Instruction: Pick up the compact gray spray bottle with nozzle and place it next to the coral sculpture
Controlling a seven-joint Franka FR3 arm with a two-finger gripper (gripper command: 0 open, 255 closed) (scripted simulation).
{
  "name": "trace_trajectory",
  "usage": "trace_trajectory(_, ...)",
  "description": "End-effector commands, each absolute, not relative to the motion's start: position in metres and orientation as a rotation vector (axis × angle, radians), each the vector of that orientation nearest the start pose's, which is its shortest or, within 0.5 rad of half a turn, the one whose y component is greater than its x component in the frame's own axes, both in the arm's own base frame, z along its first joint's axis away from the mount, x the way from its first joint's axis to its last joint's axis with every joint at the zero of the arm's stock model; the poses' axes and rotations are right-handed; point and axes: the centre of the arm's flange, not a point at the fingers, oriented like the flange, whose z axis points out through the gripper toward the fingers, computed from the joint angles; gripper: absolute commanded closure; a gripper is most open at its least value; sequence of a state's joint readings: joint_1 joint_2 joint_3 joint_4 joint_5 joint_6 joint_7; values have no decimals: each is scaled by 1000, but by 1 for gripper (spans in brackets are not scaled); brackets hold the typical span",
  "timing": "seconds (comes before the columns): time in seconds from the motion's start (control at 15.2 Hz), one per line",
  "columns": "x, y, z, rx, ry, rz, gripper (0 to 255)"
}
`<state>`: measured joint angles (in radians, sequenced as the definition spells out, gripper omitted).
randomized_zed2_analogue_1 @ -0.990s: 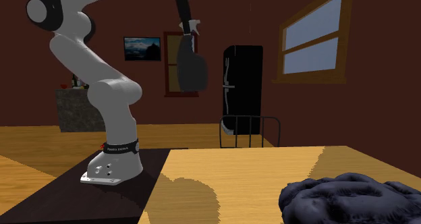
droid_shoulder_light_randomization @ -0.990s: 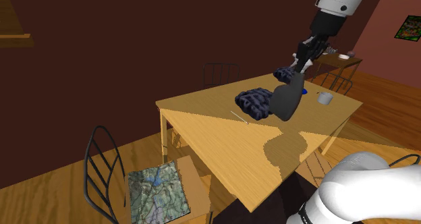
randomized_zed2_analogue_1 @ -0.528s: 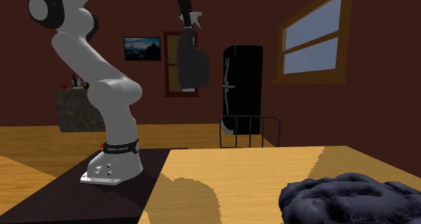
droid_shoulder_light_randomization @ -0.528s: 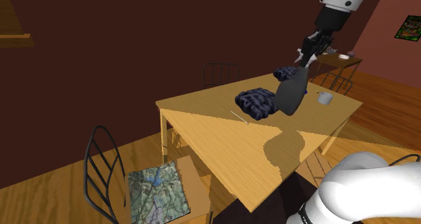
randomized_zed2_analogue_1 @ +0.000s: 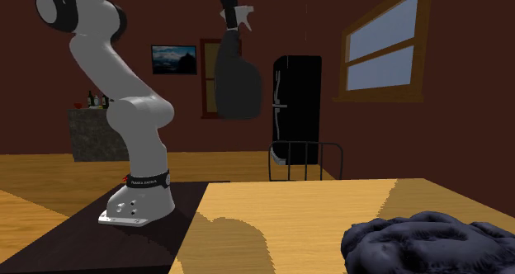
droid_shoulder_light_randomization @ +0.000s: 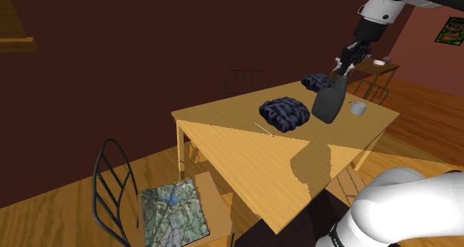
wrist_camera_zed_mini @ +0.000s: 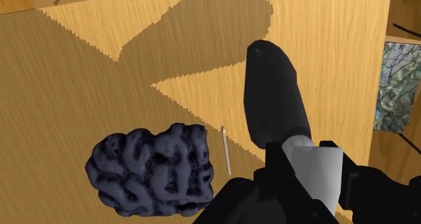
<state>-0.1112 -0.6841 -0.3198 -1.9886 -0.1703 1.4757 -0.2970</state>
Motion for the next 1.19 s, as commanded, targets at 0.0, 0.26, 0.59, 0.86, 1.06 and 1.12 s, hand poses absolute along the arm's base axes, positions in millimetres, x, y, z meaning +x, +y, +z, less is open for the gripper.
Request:
trace_trajectory(0.0, 275, -233, 699, -3146, 169, -228, 255)
trace_trajectory(0.26, 281, -285, 689, -3146, 169, -228, 255)
trace_trajectory(0.59, 289, -349, 677, -3146, 169, -228, 255)
trace_trajectory(0.86, 295, -401, 667, -3146, 169, -228, 255)
trace_trajectory(1.06, 300, -439, 659, -3146, 169, -228, 255)
trace_trajectory(1.12, 301, -452, 657, -3146, 169, -228, 255)
